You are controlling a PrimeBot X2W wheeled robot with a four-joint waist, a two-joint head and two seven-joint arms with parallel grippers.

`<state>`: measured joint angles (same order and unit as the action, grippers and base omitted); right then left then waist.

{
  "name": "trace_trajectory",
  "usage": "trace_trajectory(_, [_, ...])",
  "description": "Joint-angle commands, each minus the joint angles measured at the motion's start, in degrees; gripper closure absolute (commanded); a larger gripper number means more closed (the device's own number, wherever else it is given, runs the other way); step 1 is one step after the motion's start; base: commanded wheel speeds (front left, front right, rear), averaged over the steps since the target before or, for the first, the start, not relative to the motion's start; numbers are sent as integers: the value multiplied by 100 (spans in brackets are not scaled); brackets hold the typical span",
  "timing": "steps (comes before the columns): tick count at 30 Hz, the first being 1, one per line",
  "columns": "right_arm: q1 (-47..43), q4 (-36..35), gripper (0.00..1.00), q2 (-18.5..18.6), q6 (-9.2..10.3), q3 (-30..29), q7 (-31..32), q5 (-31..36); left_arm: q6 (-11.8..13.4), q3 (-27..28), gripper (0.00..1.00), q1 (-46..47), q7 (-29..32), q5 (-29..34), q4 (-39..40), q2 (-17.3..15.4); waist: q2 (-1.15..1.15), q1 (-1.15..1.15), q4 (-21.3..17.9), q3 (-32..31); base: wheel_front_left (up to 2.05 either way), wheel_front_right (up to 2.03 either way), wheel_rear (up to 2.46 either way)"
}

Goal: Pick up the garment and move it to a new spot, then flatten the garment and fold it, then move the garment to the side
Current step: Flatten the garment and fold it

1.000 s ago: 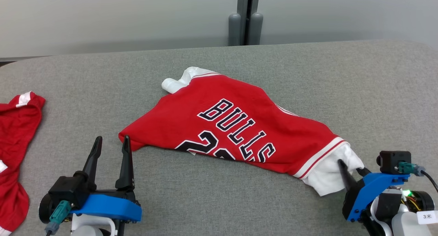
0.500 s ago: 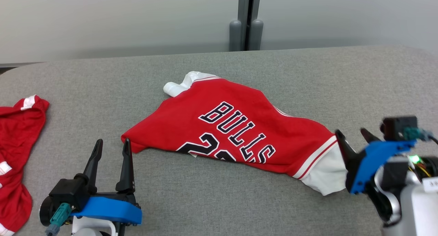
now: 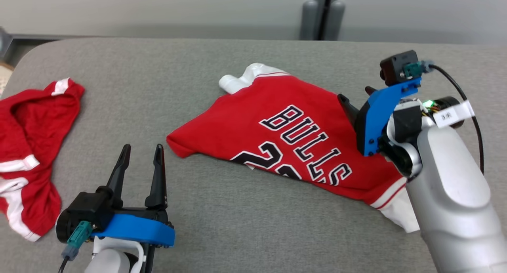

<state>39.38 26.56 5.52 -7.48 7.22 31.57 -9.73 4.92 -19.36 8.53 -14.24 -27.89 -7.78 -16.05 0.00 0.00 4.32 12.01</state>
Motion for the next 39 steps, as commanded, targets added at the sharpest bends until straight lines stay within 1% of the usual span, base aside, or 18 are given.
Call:
trace_trajectory(1, [144,104,0,19,-3,23,-42,8,-28,-4,0,92,-21,21,-2,5,0,0,189,163,0,0,0])
trace_trajectory(7, [838,1397,0,60,-3,-44,-113,85,-90,-70,0,266,-50,61,-68,106,0,0,555,403,0,0,0])
trace_trajectory(9, [989,1732,0,77,-3,-39,-62,108,-117,-78,0,304,-61,72,-81,129,0,0,622,467,0,0,0])
trace_trajectory(13, [1204,2233,0,36,-3,35,45,-115,-146,-63,0,359,-74,103,-111,142,0,0,677,516,0,0,0])
trace_trajectory(14, [1248,2315,48,60,-3,83,37,-136,-150,-56,0,372,-78,111,-115,142,0,0,676,518,0,0,0])
trace_trajectory(15, [1290,2364,82,74,-3,195,19,-169,-153,-55,0,382,-80,120,-121,147,0,0,672,519,0,0,0])
trace_trajectory(16, [1330,2416,100,107,-3,220,-17,-241,-154,-51,0,388,-81,132,-125,146,0,0,659,522,0,0,0])
trace_trajectory(18, [1431,2486,100,139,-3,59,-227,-411,-144,-35,0,401,-86,134,-125,138,0,0,610,537,0,0,0])
trace_trajectory(22, [1663,2674,100,213,-2,-265,-751,-328,-153,-27,0,417,-91,156,-125,109,0,0,503,580,0,0,0])
trace_trajectory(28, [2007,3080,100,469,-3,-1139,-1481,312,-157,-75,0,454,-88,182,-177,86,0,0,408,591,0,0,0])
trace_trajectory(34, [2076,3340,100,640,-3,-1867,-1893,879,-179,-146,0,478,-79,192,-241,78,0,0,353,530,0,0,0])
trace_trajectory(35, [2061,3359,96,644,-3,-1963,-1986,955,-182,-150,0,472,-76,189,-255,71,0,0,337,511,0,0,0])
trace_trajectory(36, [2035,3384,56,630,-3,-2025,-2068,1036,-188,-157,0,462,-72,186,-264,64,0,0,322,487,0,0,0])
trace_trajectory(37, [2006,3404,0,596,-3,-2080,-2150,1077,-190,-159,0,444,-67,181,-274,52,0,0,305,459,0,0,0])
trace_trajectory(39, [1950,3412,0,526,-3,-2074,-2346,1212,-180,-168,0,404,-57,175,-298,39,0,0,268,394,0,0,0])
